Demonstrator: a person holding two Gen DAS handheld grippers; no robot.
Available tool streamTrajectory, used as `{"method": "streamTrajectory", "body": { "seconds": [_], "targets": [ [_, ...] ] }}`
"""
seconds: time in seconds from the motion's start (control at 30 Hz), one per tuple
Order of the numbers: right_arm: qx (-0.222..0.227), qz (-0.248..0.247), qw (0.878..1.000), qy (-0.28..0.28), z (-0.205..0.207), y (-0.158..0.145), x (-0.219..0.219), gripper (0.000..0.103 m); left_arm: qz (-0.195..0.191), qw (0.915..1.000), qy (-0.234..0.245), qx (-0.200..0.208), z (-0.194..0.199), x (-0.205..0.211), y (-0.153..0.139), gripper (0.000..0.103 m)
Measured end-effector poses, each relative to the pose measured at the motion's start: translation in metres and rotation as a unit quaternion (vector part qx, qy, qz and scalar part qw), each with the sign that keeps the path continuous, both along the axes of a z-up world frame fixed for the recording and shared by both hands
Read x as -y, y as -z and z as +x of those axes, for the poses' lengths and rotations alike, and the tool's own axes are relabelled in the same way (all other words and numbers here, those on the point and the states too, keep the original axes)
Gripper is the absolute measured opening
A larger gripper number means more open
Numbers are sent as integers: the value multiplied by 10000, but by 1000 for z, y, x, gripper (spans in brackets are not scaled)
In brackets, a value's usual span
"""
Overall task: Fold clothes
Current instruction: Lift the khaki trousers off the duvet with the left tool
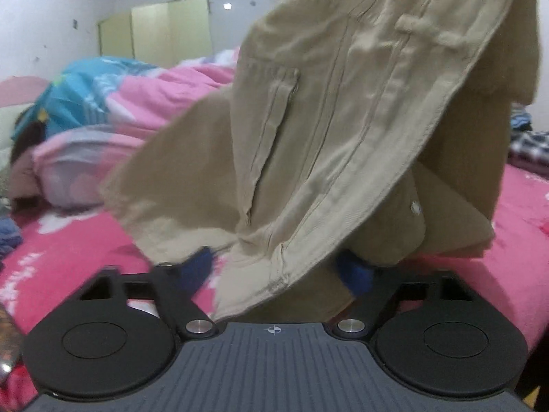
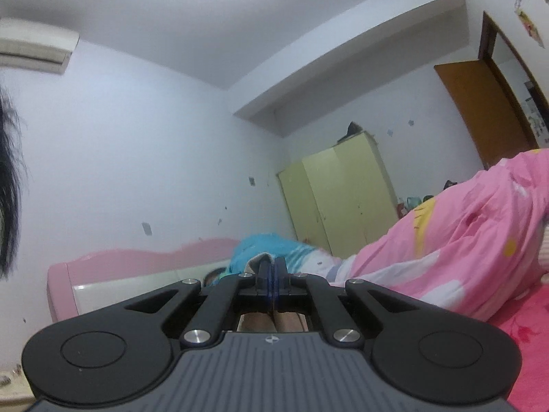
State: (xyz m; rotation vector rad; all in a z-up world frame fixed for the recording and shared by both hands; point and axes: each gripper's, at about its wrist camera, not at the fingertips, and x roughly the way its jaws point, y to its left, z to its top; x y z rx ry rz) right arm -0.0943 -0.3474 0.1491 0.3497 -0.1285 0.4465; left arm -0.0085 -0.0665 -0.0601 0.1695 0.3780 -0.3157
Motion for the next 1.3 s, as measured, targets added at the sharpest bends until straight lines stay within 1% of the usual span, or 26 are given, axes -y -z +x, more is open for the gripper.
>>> {"method": "streamTrajectory", "body": {
  "seconds": [0.07, 0.13, 0.17, 0.23, 0.3, 0.33, 0.4, 0.43, 0.47, 0.5, 0.57, 0.63, 0.7, 0.73, 0.8, 0.83, 0.87, 0.97, 1.03, 1.07, 1.13, 1.17, 1.2, 1.23, 1.27, 1.3],
  "targets": [
    [18, 55, 9999, 90, -7, 0, 8, 1, -82, 9999, 76, -50, 5, 6, -1, 34],
    [24, 130, 9997, 191, -13, 1, 18, 1, -144, 9997, 162, -89, 9, 12, -4, 17],
    [22, 180, 9995, 242, -16, 2, 23, 1, -159, 9996, 212, -101, 10, 15, -6, 14],
    [21, 252, 9989, 384, -19, 2, 37, 1, -253, 9989, 357, -138, 9, 17, -12, 12],
    [24, 273, 9979, 592, -21, 1, 52, 1, -446, 9969, 592, -275, 8, 18, -20, 11],
    [25, 291, 9971, 696, -22, -2, 61, 1, -626, 9943, 778, -384, 6, 18, -27, 10],
    [40, 281, 9953, 923, -22, -8, 81, 1, -1002, 9863, 1183, -571, 0, 18, -42, 10],
    [56, 248, 9942, 1050, -23, -13, 91, 1, -1214, 9802, 1426, -639, -5, 19, -51, 10],
    [73, 237, 9929, 1165, -23, -19, 101, 1, -1507, 9711, 1700, -730, -8, 18, -62, 10],
    [100, 227, 9917, 1263, -25, -26, 111, 1, -1830, 9596, 1978, -810, -11, 18, -73, 10],
    [213, 222, 9886, 1474, -29, -44, 133, 0, -2440, 9334, 2494, -838, -19, 19, -95, 9],
    [593, 314, 9838, 1660, -41, -73, 155, 0, -2945, 9068, 2903, -819, -25, 21, -117, 9],
    [955, 402, 9785, 1784, -52, -103, 173, 0, -3359, 8816, 3195, -884, -23, 22, -132, 9],
    [1054, 405, 9768, 1822, -55, -119, 179, 0, -3465, 8749, 3248, -946, -21, 24, -132, 9],
    [1012, 257, 9753, 1946, -51, -138, 180, 0, -3627, 8644, 3310, -1084, -18, 28, -130, 3],
    [970, 170, 9746, 2011, -48, -147, 180, 0, -3614, 8671, 3236, -1134, -17, 31, -125, 3],
    [786, 43, 9753, 2064, -41, -146, 177, 0, -3608, 8695, 3136, -1241, -13, 34, -118, 3],
    [32, -390, 9754, 2171, -19, -126, 164, 1, -3643, 8722, 2824, -1635, 8, 45, -99, 3],
    [-457, -683, 9716, 2217, -18, -95, 155, 2, -3655, 8725, 2700, -1794, 23, 47, -91, 3],
    [-658, -751, 9699, 2221, -21, -79, 152, 2, -3648, 8732, 2663, -1832, 30, 48, -89, 3],
    [-1050, -808, 9663, 2205, -35, -47, 148, 3, -3601, 8756, 2656, -1820, 40, 49, -90, 3],
    [-1258, -783, 9637, 2222, -43, -31, 149, 5, -3567, 8764, 2673, -1824, 40, 47, -90, 3],
    [-1539, -650, 9609, 2207, -52, -13, 151, 7, -3530, 8770, 2694, -1833, 40, 45, -89, 4],
    [-1856, -476, 9572, 2169, -60, 6, 154, 23, -3494, 8777, 2715, -1841, 39, 43, -89, 4],
    [-2172, -302, 9522, 2128, -69, 25, 157, 48, -3458, 8783, 2736, -1849, 38, 41, -88, 5],
    [-2512, -55, 9454, 2078, -76, 47, 158, 56, -3402, 8794, 2740, -1893, 37, 38, -86, 6]
  ]
}}
